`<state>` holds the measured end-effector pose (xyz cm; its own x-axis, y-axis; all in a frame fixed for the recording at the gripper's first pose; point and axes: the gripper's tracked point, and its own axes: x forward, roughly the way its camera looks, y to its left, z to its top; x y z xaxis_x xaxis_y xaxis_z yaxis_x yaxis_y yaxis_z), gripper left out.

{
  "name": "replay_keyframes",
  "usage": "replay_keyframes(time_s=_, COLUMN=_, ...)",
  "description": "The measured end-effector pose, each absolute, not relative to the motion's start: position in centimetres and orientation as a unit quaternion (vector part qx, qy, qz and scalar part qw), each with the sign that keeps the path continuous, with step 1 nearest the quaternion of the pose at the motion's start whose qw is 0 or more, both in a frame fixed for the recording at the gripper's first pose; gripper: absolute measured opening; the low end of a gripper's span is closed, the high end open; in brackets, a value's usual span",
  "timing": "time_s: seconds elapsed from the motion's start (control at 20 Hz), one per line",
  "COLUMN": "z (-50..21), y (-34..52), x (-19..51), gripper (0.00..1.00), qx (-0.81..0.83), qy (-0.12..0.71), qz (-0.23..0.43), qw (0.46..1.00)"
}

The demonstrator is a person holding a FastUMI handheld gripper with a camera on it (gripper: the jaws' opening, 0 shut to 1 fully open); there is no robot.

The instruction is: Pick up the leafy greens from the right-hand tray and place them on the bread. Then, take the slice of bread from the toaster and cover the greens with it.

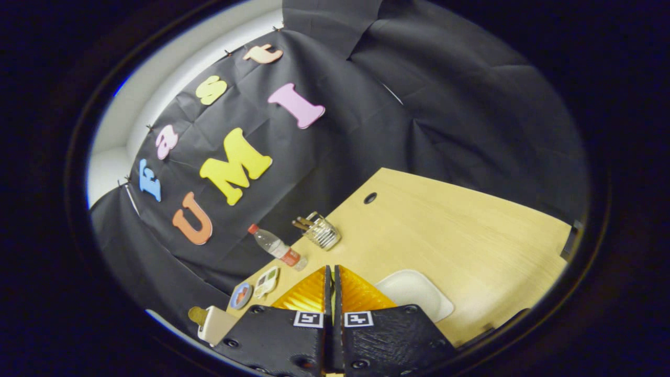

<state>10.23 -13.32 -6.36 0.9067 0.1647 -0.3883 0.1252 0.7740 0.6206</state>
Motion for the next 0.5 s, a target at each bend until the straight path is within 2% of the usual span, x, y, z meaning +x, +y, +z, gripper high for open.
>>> replay_keyframes(time_s=0.5, z=-1.6, y=1.7, x=8.8, gripper=0.0, qx=0.325, qy=0.2, qz=0.131, qw=0.915)
